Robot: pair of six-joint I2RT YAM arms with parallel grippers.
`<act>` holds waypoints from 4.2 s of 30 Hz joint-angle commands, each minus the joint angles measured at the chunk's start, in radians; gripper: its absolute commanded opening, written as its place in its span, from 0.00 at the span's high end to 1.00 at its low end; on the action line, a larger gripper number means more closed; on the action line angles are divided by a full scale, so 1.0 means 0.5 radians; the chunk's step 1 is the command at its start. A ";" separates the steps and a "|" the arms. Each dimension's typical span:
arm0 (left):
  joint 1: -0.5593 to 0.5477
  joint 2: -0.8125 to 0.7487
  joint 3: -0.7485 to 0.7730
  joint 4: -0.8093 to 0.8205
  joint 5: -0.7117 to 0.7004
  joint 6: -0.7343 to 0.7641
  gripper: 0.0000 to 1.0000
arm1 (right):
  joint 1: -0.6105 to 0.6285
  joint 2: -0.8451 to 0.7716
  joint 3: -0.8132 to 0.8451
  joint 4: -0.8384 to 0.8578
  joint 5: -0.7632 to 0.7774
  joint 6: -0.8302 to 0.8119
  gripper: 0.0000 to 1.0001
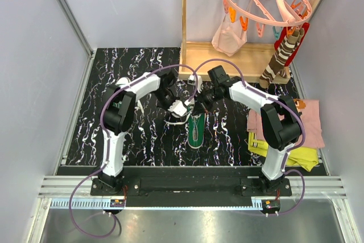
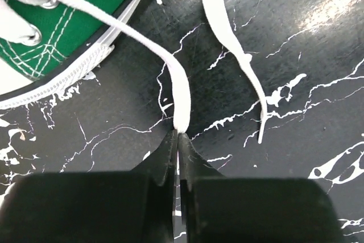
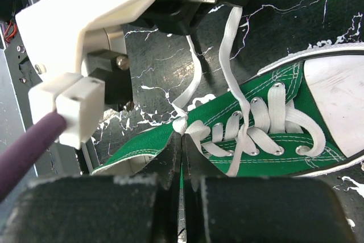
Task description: Tie the shoes
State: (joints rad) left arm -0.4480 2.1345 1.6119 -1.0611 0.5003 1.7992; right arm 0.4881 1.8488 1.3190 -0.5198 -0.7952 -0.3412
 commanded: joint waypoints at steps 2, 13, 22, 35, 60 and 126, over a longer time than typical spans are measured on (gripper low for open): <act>0.058 -0.170 -0.070 -0.075 0.115 -0.205 1.00 | -0.007 -0.028 0.040 0.036 0.013 -0.023 1.00; 0.160 -0.912 -0.751 -0.065 0.159 -0.411 1.00 | -0.059 -0.068 0.004 0.091 0.038 -0.005 1.00; 0.080 -1.192 -0.635 -0.108 0.634 -0.742 1.00 | -0.071 -0.056 0.007 0.107 0.084 -0.057 1.00; -0.649 -1.033 -0.432 0.688 0.948 -1.116 1.00 | -0.074 -0.053 0.031 0.156 -0.005 -0.066 1.00; -0.120 -1.493 -1.214 1.886 0.755 -2.512 0.62 | -0.074 -0.105 -0.033 0.159 -0.149 -0.299 1.00; -0.055 -0.670 -0.733 1.567 1.083 -2.457 1.00 | -0.037 -0.408 -0.186 0.291 0.007 -0.177 0.20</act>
State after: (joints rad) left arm -0.4759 1.8038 1.2209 -0.3191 1.0138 0.5793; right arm 0.4625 1.7676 1.2739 -0.4313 -0.8421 -0.4423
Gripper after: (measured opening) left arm 0.005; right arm 0.633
